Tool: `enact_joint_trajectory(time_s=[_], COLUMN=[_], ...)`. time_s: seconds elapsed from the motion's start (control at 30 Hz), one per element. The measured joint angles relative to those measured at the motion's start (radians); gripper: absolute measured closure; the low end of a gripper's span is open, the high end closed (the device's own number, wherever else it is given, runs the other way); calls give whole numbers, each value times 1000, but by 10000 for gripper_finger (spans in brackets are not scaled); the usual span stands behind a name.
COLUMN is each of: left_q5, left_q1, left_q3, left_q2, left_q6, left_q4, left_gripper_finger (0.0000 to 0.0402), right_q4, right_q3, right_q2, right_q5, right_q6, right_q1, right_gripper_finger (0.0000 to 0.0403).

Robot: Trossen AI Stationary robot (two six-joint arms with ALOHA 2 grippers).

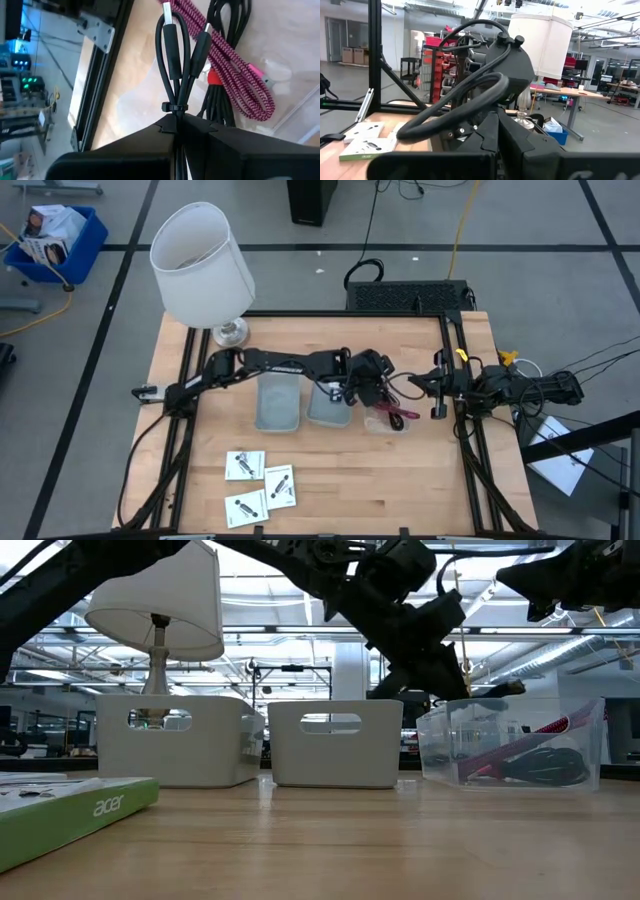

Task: Pick and place items into bin
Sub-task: Put the black charger cable into the transparent bin

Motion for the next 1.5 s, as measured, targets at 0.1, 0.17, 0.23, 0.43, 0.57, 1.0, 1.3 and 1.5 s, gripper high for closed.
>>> enact_joint_trajectory(time_s=[0.1, 0.17, 0.23, 0.43, 0.57, 1.0, 1.3, 1.5], left_q5=[66, 94, 97, 103, 151, 212, 212, 177], left_q1=[11, 15, 17, 22, 24, 13, 13, 14], left_q3=[0, 0, 0, 0, 0, 0, 0, 0], left_q2=[0, 0, 0, 0, 0, -1, 36, 36], left_q6=[-4, -9, -9, -10, -2, 116, 139, 121], left_q4=[-8, -9, -4, -26, -39, -63, -49, -15], left_gripper_finger=[390, 391, 391, 391, 387, 382, 381, 360], right_q4=[0, 0, -1, -2, -8, -8, -8, -8], right_q3=[0, 0, 0, 0, 0, 0, 0, 0], right_q2=[0, 0, 0, 0, 0, 0, 0, 0], right_q5=[0, 0, 0, 0, 0, 0, 2, 2], right_q6=[0, 0, 3, 5, 0, -3, -3, -4], right_q1=[0, 0, 0, 0, 0, 0, 0, 0], right_gripper_finger=[403, 403, 403, 403, 403, 403, 403, 403])
